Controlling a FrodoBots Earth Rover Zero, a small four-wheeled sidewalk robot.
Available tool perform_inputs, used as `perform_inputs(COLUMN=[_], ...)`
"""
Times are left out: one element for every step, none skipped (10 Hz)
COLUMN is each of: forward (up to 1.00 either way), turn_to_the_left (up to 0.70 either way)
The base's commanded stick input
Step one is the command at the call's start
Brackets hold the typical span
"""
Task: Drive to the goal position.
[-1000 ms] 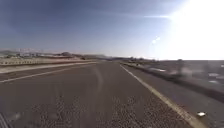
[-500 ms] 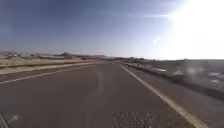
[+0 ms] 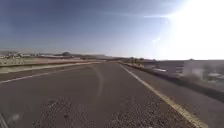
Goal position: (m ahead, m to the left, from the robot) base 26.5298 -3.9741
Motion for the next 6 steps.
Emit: perform_inputs(forward=[0.70, 0.70, 0.70, 0.70, 0.70, 0.70], turn_to_the_left=[0.00, 0.00, 0.00, 0.00, 0.00, 0.00])
